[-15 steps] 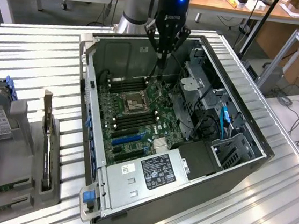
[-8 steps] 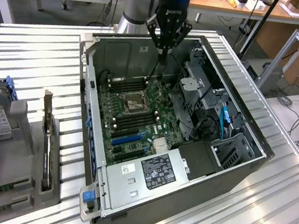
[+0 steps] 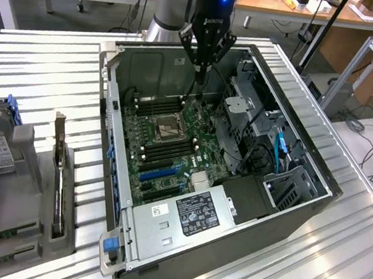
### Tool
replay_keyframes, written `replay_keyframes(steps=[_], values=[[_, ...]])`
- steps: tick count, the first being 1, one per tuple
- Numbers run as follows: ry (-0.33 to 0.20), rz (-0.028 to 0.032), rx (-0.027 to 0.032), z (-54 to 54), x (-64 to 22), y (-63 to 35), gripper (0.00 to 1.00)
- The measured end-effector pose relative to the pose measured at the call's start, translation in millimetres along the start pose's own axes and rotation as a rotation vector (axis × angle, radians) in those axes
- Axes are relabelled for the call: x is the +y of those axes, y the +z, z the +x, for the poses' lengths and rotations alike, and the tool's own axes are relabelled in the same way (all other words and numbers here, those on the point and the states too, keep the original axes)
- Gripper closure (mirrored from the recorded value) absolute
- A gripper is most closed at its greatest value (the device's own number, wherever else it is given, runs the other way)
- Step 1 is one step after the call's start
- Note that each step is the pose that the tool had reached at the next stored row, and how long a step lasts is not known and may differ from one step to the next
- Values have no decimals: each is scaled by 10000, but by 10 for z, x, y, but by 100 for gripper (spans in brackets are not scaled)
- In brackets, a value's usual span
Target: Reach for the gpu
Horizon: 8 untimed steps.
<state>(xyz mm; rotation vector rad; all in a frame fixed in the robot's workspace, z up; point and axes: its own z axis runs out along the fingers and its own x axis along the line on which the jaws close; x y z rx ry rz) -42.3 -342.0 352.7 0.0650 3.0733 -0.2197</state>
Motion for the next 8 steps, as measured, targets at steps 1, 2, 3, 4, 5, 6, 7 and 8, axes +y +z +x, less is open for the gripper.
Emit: replay_keyframes(steps=[1,2,3,4,5,6,7,8], values=[[1,-2,-9,2,3,23,89],[2,-2,-11,3,6,42,89],[2,-1,-11,3,7,45,89],[1,1,-10,3,7,45,89],[2,-2,-11,3,7,46,89],[2,-2,-11,3,7,46,89],[2,-2,-11,3,7,46,89],[2,-2,-11,3,7,46,89]])
